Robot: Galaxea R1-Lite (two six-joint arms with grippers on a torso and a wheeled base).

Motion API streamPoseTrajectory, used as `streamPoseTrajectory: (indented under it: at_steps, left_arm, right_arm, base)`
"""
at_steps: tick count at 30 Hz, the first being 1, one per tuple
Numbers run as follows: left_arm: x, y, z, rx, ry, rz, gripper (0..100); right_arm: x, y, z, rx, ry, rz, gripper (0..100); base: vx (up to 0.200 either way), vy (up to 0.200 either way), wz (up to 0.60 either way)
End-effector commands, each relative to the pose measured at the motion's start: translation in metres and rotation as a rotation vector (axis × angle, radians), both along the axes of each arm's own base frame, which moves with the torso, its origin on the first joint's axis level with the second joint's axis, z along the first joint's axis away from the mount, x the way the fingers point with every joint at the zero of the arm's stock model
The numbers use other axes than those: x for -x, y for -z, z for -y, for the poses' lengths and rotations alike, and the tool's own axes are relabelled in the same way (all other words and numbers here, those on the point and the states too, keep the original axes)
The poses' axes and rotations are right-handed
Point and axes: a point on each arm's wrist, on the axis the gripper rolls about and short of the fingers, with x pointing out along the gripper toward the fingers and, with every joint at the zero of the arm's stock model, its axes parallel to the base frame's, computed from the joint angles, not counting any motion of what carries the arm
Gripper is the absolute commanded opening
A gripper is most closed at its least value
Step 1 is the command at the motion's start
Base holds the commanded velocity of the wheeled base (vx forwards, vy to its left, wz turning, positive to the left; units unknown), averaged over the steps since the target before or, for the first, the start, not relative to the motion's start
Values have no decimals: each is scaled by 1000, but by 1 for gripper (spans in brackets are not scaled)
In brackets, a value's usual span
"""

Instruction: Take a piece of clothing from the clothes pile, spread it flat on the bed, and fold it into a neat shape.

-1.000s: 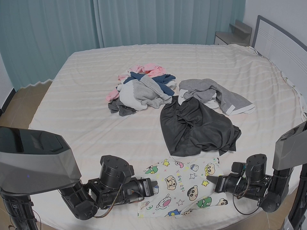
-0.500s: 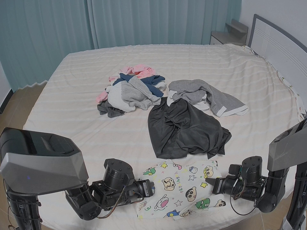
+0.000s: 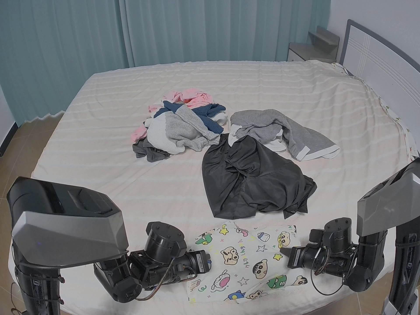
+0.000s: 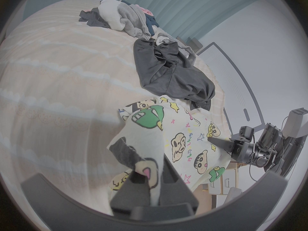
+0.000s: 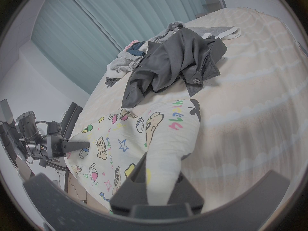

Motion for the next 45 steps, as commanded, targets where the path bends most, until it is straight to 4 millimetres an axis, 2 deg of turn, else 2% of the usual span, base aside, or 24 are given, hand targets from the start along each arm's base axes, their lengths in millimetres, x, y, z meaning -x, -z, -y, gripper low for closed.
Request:
streamPoseTrajectory:
  at_steps: [1, 16, 17, 25, 31, 32, 33, 36, 39, 42, 43, 44, 45]
  left_arm:
    - [0, 5, 0, -9, -1, -10, 0]
    - [0, 13, -1, -36, -19, -20, 0]
    - [0, 15, -1, -40, -22, -24, 100]
    - [-2, 15, -6, -52, -52, -17, 100]
    - [-4, -16, -26, -38, -144, 59, 100]
    - [-3, -37, -39, -6, -172, 99, 100]
    - [0, -47, -46, 8, -187, 118, 100]
    - [11, -74, -67, 37, -227, 178, 100]
    - [26, -94, -87, 56, -258, 235, 100]
    - [57, -125, -108, 117, -275, 331, 100]
    - [68, -131, -113, 131, -278, 357, 100]
    - [68, -131, -113, 131, -278, 357, 100]
    - [93, -141, -125, 136, -277, 412, 100]
  right_arm:
    - [-1, 3, -1, 3, -1, -6, 0]
    - [-1, 7, -1, 9, -1, -19, 0]
    - [-1, 8, -1, 11, 0, -20, 100]
    - [-2, 11, 7, 43, 58, -27, 100]
    - [6, -6, 26, 54, 146, -8, 100]
    - [14, -19, 35, 43, 167, 11, 100]
    - [19, -27, 38, 36, 175, 26, 100]
    - [29, -56, 46, -7, 211, 122, 100]
    - [34, -85, 56, -19, 320, 260, 100]
    - [48, -121, 67, -15, 395, 436, 100]
    - [54, -127, 70, 2, 399, 463, 100]
    - [54, -127, 70, 2, 399, 463, 100]
    - [73, -144, 78, 42, 418, 522, 100]
  base:
    - [0, 0, 0]
    - [0, 0, 0]
    - [0, 0, 0]
    - [0, 0, 0]
    - [0, 0, 0]
    - [0, 0, 0]
    - [0, 0, 0]
    - [0, 0, 0]
    - [0, 0, 0]
    - [0, 0, 0]
    - [0, 0, 0]
    - [0, 0, 0]
    - [0, 0, 0]
